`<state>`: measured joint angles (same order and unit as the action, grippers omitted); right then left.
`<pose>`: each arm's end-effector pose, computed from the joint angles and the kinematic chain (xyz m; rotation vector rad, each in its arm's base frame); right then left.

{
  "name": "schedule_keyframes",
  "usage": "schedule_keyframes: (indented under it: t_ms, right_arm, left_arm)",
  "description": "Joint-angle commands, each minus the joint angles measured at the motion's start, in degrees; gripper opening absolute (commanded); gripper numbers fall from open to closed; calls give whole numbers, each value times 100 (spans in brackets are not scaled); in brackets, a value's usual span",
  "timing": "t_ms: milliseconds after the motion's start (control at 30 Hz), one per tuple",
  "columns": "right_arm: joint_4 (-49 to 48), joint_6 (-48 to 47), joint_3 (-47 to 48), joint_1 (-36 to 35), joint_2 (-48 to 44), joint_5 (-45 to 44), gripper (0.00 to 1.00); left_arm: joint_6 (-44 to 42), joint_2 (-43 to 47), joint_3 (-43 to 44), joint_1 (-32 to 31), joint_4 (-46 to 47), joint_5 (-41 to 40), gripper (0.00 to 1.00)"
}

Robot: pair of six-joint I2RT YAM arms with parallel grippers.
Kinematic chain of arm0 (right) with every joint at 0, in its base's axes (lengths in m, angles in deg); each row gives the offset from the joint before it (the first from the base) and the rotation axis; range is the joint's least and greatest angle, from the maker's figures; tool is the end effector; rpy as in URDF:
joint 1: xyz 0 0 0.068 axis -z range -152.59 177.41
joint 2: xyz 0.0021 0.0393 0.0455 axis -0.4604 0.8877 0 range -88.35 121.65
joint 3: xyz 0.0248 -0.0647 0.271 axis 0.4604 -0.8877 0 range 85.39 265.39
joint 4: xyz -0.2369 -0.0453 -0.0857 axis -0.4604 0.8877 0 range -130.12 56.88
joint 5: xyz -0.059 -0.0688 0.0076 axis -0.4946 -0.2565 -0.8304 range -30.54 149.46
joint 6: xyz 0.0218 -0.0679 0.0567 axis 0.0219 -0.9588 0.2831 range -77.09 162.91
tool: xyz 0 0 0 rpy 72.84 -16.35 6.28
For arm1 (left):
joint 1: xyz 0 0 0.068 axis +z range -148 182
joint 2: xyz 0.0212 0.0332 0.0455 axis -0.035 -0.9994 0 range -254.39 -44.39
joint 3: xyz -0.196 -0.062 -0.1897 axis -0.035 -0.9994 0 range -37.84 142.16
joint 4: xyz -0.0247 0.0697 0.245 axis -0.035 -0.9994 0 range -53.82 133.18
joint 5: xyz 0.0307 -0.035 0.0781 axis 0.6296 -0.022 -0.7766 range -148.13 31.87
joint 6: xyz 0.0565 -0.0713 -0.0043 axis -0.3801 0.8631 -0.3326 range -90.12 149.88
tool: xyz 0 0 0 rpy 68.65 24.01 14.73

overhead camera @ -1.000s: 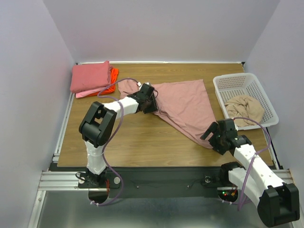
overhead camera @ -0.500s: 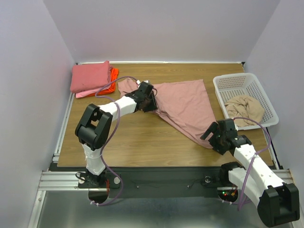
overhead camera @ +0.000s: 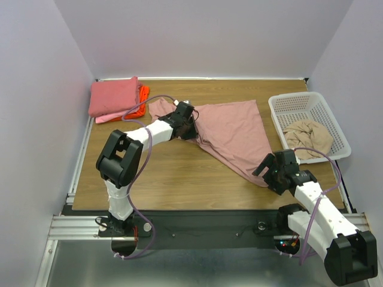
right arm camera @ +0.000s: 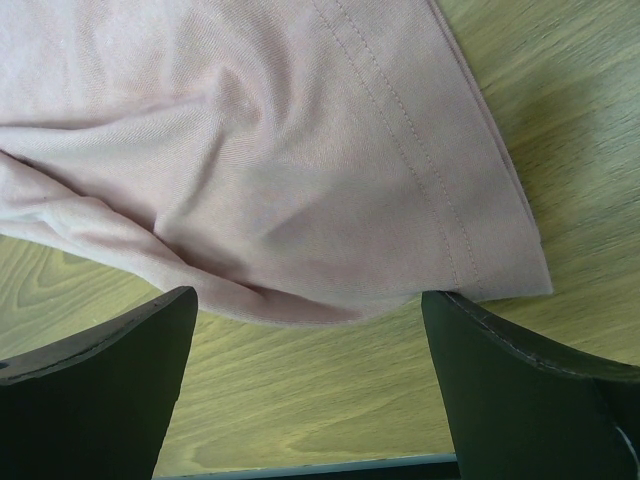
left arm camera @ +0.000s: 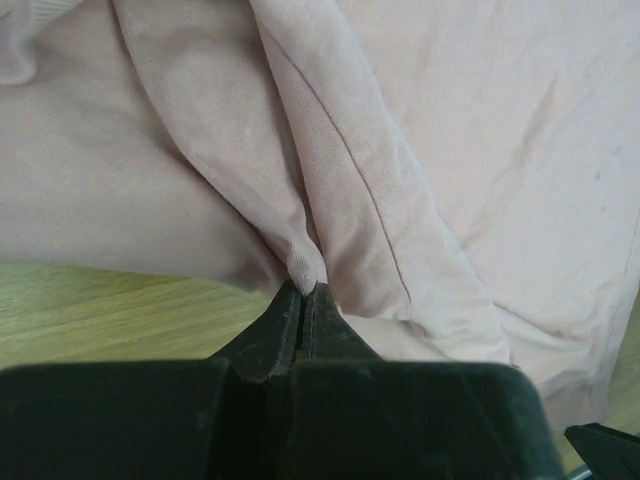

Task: Fold and stack the t-shirts
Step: Flatten the tshirt out

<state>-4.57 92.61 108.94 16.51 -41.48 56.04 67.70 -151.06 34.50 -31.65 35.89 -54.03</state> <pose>0.1565 0.0252 0.1387 0.8931 2.4707 0.3016 0.3673 -0.2516 0.1848 -0.0487 2.4037 -0.7006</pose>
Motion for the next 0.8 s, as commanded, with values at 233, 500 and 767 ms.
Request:
schedule_keyframes:
  t_ms: [233, 500, 767]
  right_arm:
    - [-145, 128, 70, 26, -134, -282, 100]
    - [336, 269, 439, 35, -266, -597, 100]
    - [2067, 796, 1151, 26, -574, -1458, 100]
  left_arm:
    - [-152, 901, -360, 16, 8, -304, 0]
    - [128, 2202, -1853, 16, -255, -805, 0]
    - [699, 4196, -3215, 7, -1141, -1050, 0]
